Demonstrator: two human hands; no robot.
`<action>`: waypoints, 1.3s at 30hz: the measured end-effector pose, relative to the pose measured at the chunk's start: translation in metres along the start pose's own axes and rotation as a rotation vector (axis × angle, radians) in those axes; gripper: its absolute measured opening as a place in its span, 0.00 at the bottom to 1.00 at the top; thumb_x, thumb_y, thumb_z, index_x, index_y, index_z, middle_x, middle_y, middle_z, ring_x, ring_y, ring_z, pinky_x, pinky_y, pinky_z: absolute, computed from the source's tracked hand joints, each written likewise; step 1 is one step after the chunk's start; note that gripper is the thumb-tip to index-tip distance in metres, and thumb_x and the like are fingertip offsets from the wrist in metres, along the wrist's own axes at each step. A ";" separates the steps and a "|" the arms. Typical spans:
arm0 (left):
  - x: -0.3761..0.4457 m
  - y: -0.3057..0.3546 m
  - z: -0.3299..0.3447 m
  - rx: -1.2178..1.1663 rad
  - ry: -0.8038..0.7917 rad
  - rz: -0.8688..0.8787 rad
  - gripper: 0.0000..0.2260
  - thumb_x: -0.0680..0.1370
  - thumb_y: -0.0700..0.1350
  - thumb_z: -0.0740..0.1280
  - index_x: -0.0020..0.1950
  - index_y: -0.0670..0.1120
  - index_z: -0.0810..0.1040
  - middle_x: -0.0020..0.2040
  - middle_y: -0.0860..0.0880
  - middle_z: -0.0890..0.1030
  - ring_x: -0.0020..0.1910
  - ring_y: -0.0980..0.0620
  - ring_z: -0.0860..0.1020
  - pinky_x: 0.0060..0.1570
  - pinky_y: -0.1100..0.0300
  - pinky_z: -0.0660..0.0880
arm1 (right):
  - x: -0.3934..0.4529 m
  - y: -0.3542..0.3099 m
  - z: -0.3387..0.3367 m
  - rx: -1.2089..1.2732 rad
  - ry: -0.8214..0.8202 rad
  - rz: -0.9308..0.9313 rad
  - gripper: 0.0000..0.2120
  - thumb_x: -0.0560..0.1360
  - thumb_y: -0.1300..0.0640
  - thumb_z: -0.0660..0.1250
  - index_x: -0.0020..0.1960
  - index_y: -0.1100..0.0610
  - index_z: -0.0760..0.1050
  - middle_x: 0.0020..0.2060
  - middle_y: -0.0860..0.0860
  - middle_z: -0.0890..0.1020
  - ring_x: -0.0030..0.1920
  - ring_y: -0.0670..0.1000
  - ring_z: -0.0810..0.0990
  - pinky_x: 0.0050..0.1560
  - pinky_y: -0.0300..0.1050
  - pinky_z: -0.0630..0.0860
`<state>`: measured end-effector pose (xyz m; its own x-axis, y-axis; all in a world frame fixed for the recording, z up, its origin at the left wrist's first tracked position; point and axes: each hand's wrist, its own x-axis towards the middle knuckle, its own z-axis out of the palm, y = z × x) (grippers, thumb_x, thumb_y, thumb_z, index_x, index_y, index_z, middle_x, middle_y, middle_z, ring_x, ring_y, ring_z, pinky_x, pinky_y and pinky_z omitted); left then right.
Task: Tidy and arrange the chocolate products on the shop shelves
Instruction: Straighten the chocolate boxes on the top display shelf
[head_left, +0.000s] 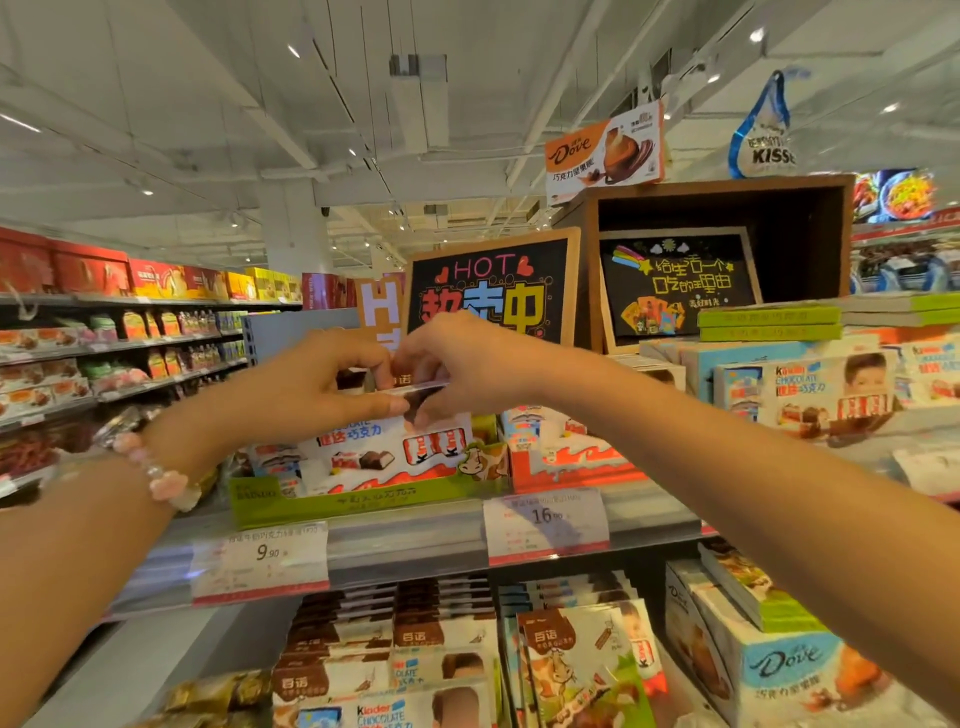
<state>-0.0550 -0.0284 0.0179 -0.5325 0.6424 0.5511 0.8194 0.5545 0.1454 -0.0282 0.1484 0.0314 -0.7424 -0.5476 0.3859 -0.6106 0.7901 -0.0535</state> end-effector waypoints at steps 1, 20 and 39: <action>0.000 -0.001 0.000 -0.012 0.006 -0.009 0.07 0.72 0.49 0.70 0.39 0.47 0.78 0.36 0.52 0.77 0.38 0.61 0.75 0.39 0.73 0.69 | 0.000 0.000 0.000 -0.007 0.016 -0.014 0.14 0.70 0.57 0.73 0.54 0.57 0.78 0.46 0.50 0.81 0.48 0.49 0.78 0.53 0.49 0.76; 0.031 0.028 0.018 -0.330 0.221 -0.070 0.22 0.60 0.61 0.69 0.49 0.51 0.77 0.47 0.54 0.82 0.48 0.59 0.80 0.48 0.59 0.77 | -0.099 0.094 -0.075 0.210 0.196 0.258 0.08 0.71 0.61 0.71 0.47 0.49 0.79 0.45 0.44 0.82 0.47 0.40 0.80 0.44 0.34 0.73; 0.069 0.035 0.045 -0.065 0.118 -0.054 0.04 0.74 0.44 0.69 0.40 0.51 0.79 0.45 0.51 0.81 0.45 0.56 0.78 0.40 0.63 0.74 | -0.116 0.125 -0.049 0.125 0.255 0.234 0.11 0.71 0.60 0.71 0.48 0.48 0.73 0.48 0.45 0.78 0.50 0.41 0.77 0.41 0.32 0.71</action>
<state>-0.0725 0.0590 0.0241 -0.5509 0.5438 0.6330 0.8041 0.5490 0.2281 -0.0049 0.3246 0.0251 -0.7828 -0.2571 0.5666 -0.4732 0.8373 -0.2738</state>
